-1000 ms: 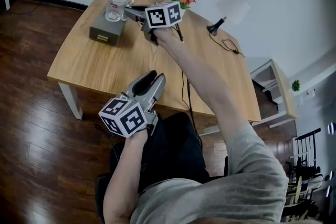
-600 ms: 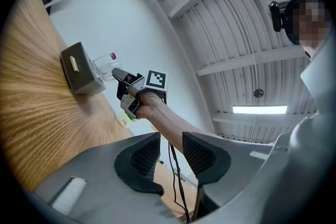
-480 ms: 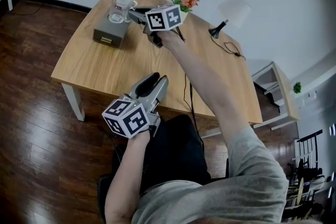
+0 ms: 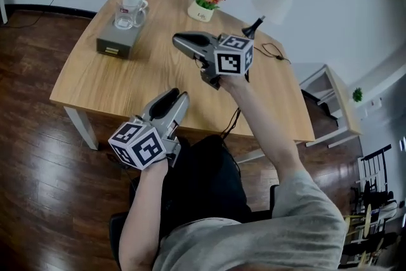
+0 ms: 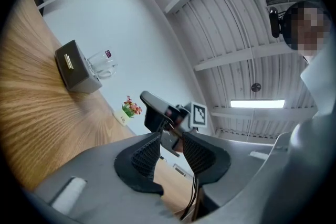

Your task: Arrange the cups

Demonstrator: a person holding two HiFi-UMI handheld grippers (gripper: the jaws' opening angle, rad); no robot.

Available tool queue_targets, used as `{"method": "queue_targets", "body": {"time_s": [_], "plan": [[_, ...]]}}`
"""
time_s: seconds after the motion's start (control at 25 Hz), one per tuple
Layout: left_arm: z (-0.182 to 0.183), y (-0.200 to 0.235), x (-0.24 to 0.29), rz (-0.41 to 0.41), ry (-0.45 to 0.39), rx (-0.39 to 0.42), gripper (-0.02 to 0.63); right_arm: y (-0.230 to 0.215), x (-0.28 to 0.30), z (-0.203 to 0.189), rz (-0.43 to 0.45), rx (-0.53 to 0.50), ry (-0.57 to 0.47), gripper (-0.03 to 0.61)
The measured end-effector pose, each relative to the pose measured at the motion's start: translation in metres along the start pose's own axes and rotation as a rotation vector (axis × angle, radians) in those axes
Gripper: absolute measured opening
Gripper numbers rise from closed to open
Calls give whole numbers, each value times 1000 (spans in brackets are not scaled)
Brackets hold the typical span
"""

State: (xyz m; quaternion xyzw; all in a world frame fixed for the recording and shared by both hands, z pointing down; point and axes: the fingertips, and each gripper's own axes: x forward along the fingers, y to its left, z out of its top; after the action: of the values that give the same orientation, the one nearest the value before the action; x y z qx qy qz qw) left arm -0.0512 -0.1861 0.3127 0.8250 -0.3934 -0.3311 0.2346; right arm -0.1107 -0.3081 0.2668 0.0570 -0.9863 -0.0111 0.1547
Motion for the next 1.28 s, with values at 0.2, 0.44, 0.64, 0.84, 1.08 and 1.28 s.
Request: {"method": "queue_targets", "body": {"time_s": [0.2, 0.44, 0.64, 0.84, 1.08, 1.28], "plan": [[-18, -15, 6, -46, 50, -13, 121, 34, -116, -43, -81, 91, -198, 34], [-51, -35, 19, -103, 153, 19, 121, 61, -208, -88, -229, 146, -415, 34], [-76, -48, 25, -133, 220, 35, 121, 72, -234, -108, -260, 99, -439, 34], [-92, -55, 27, -154, 264, 60, 121, 77, -258, -124, -270, 67, -466, 34], [-102, -57, 34, -162, 257, 67, 121, 74, -267, -125, -248, 57, -461, 34], [-103, -51, 28, -144, 275, 52, 121, 79, -260, -125, -228, 54, -464, 34]]}}
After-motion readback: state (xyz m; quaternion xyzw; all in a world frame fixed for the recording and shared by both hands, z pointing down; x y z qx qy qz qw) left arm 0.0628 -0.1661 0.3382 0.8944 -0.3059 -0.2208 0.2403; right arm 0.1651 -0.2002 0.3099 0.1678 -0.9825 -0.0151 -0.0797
